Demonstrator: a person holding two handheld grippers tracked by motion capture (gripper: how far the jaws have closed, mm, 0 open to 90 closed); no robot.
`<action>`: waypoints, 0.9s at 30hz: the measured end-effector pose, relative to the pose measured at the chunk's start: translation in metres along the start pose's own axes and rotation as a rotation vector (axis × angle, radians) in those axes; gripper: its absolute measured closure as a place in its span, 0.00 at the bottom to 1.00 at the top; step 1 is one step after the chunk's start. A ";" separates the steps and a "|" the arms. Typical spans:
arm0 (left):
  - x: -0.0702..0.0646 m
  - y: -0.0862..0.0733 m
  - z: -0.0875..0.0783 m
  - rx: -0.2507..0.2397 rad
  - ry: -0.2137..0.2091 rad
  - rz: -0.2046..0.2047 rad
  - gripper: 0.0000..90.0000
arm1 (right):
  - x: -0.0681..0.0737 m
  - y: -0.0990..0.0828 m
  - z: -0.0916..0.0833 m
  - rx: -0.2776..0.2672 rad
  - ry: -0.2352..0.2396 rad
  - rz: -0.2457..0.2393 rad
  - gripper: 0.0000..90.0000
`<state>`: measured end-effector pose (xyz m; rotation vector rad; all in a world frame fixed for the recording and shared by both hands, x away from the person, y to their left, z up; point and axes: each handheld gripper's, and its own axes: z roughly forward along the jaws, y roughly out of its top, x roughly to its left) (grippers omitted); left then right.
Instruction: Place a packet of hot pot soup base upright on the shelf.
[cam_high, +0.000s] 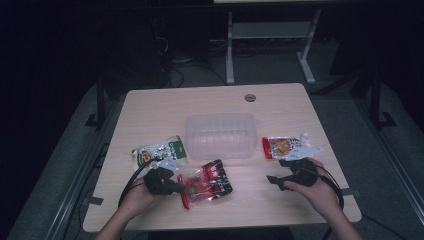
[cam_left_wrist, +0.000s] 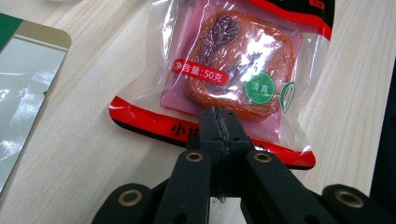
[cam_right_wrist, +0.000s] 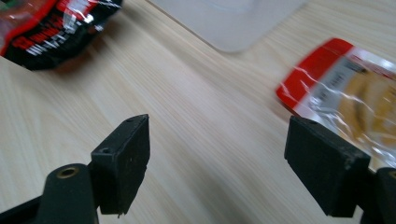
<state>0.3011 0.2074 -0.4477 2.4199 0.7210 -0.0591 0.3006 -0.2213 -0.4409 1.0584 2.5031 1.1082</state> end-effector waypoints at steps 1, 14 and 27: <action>0.000 0.000 0.000 0.010 0.001 0.010 1.00 | 0.002 0.003 0.002 -0.001 0.008 -0.007 0.25; -0.002 0.000 0.002 0.032 0.026 0.007 1.00 | 0.031 0.041 0.031 -0.006 0.131 -0.061 0.30; -0.002 -0.001 0.002 0.030 0.026 -0.006 1.00 | 0.054 0.065 0.061 0.020 0.272 -0.059 0.32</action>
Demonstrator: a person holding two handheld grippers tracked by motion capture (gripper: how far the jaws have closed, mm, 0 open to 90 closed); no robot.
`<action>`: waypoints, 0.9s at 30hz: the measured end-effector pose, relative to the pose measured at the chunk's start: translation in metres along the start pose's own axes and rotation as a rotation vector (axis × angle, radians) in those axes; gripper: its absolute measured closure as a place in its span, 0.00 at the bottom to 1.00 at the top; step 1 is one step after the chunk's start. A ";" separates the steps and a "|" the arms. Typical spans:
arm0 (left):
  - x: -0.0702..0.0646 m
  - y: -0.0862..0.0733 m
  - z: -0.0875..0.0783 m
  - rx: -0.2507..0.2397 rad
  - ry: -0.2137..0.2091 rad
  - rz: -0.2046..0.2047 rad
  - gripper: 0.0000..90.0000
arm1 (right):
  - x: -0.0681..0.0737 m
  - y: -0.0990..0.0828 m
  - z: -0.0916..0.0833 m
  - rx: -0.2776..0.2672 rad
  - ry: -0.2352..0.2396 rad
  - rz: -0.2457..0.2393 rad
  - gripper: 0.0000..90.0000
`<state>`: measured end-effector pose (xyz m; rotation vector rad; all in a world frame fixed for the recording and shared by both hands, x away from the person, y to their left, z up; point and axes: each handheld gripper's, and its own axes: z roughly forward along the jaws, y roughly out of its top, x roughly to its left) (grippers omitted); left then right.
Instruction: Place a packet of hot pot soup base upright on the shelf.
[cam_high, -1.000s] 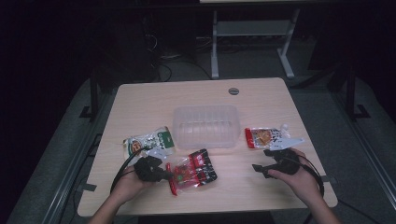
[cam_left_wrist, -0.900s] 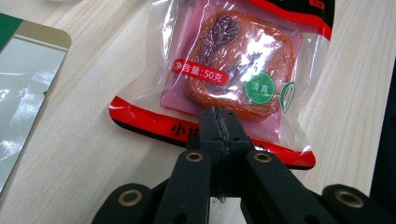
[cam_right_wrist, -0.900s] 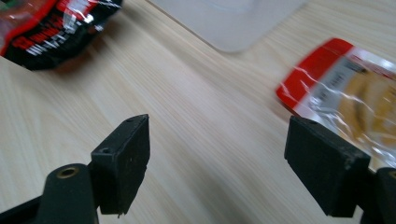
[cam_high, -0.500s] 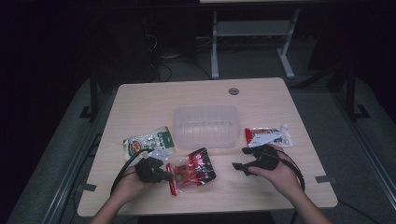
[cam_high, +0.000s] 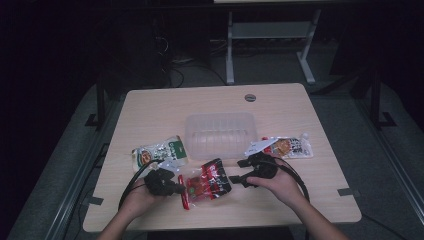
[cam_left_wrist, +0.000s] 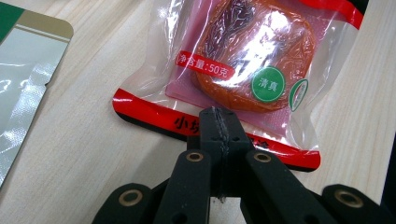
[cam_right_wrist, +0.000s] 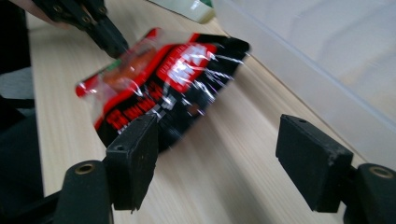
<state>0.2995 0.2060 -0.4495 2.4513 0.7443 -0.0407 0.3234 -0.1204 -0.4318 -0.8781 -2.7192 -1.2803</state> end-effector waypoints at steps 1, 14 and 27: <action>0.000 0.000 0.000 0.007 0.001 0.006 1.00 | 0.000 0.002 0.003 -0.001 0.008 -0.006 0.32; -0.001 0.001 0.000 0.011 0.009 0.001 1.00 | -0.003 0.009 0.031 0.007 0.103 0.046 0.33; -0.001 0.001 0.000 0.011 0.009 -0.001 1.00 | 0.000 0.004 0.044 0.039 0.169 0.064 0.32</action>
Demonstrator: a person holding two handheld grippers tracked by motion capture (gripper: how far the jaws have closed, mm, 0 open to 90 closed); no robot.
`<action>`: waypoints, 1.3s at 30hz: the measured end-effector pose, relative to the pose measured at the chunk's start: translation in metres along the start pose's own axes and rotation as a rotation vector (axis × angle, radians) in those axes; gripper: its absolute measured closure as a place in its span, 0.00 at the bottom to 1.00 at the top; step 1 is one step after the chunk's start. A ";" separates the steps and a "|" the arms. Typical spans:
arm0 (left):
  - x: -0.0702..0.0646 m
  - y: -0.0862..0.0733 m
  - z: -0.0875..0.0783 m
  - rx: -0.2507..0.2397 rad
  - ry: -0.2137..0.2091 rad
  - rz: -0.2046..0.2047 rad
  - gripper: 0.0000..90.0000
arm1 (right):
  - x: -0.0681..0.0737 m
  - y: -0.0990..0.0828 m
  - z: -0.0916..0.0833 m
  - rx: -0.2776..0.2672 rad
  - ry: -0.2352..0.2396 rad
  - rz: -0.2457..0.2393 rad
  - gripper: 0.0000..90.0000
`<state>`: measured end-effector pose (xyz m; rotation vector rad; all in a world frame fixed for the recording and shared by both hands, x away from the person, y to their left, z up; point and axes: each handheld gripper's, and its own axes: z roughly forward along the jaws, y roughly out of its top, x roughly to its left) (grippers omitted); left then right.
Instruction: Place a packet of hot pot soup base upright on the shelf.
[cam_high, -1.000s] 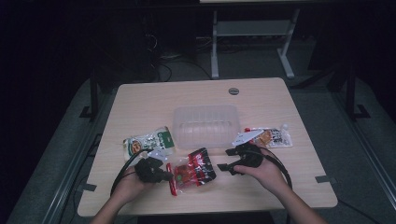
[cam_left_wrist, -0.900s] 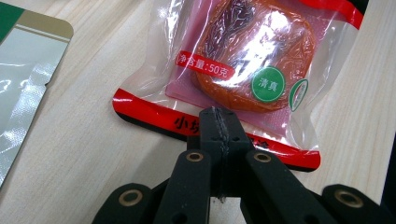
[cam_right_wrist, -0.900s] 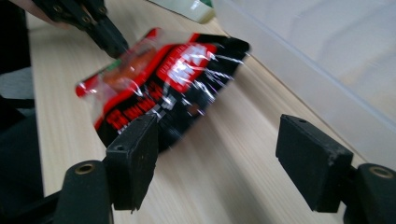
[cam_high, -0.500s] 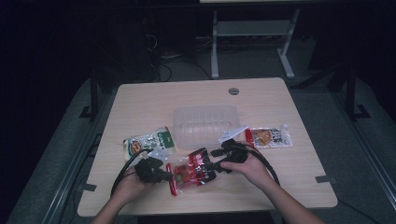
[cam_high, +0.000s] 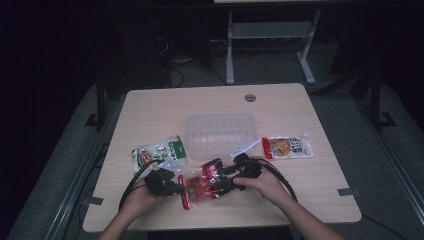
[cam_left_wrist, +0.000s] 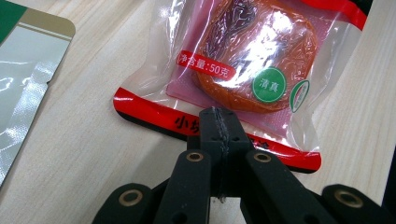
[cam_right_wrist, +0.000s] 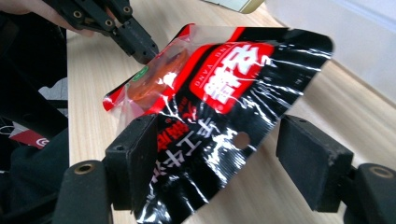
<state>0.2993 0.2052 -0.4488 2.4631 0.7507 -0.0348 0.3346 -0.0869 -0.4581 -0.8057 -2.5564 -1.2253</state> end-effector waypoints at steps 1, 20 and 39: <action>0.000 0.000 0.000 0.000 0.000 0.000 1.00 | 0.001 0.000 0.001 0.002 0.002 0.001 0.32; -0.004 0.002 0.003 -0.013 0.020 -0.004 1.00 | 0.009 0.007 0.016 0.021 0.067 -0.028 0.42; -0.002 0.001 0.003 -0.030 0.007 -0.022 1.00 | 0.016 0.016 0.017 0.045 0.041 -0.071 0.95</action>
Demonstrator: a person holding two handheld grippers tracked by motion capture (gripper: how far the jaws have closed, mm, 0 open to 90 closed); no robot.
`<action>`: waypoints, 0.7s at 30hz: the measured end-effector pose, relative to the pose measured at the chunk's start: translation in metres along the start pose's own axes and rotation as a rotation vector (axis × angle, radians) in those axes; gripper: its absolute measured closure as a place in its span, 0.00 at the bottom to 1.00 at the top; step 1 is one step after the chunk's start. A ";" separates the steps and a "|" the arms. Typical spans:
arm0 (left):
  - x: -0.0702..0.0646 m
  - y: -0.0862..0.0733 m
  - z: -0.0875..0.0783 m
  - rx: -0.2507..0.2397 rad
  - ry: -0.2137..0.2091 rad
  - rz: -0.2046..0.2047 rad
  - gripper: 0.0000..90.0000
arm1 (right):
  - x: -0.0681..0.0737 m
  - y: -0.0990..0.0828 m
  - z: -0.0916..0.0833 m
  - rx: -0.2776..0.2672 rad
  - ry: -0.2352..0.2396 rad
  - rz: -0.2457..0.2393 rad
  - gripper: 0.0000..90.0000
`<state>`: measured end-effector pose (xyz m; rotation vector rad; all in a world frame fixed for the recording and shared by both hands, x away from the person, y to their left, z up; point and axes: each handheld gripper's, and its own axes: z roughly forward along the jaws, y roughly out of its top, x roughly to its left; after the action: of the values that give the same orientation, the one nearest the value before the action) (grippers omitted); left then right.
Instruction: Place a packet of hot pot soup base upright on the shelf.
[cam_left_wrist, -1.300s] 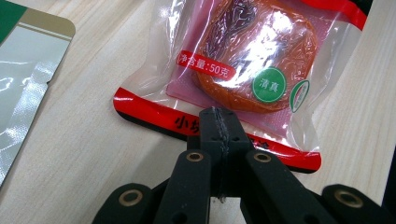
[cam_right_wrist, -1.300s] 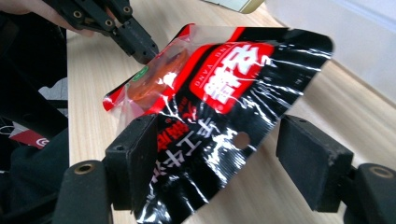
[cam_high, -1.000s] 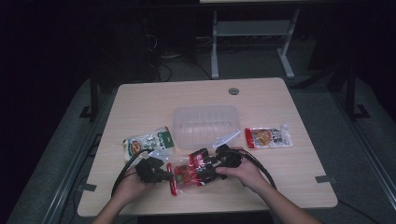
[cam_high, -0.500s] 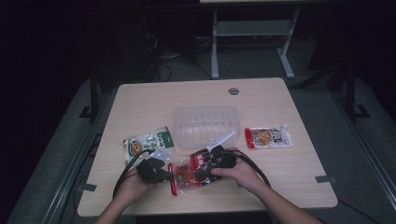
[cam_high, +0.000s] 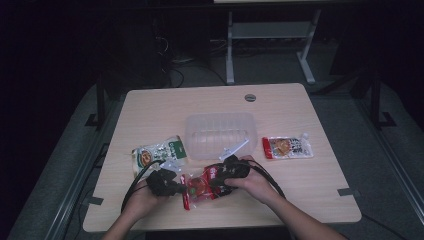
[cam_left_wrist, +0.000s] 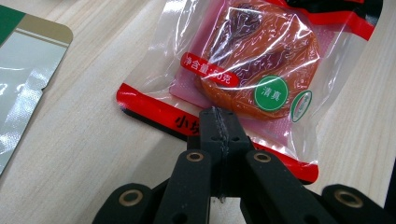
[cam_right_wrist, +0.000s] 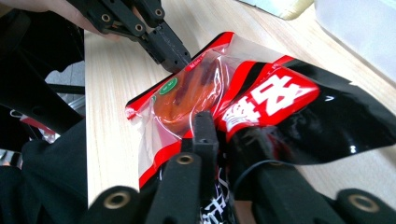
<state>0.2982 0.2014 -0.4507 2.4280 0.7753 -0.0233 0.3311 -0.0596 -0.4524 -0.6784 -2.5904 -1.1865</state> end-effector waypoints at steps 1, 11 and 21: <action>0.000 0.000 0.000 -0.005 -0.002 -0.006 1.00 | 0.000 0.001 0.000 0.006 0.004 0.001 0.94; 0.002 -0.001 0.000 -0.012 -0.018 -0.010 1.00 | 0.001 0.002 -0.006 -0.042 0.082 0.026 1.00; -0.002 0.007 -0.002 -0.112 -0.024 -0.006 1.00 | 0.014 0.012 -0.023 -0.097 0.152 -0.031 1.00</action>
<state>0.2999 0.1970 -0.4450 2.3154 0.7525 -0.0112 0.3247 -0.0659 -0.4243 -0.5448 -2.4397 -1.3264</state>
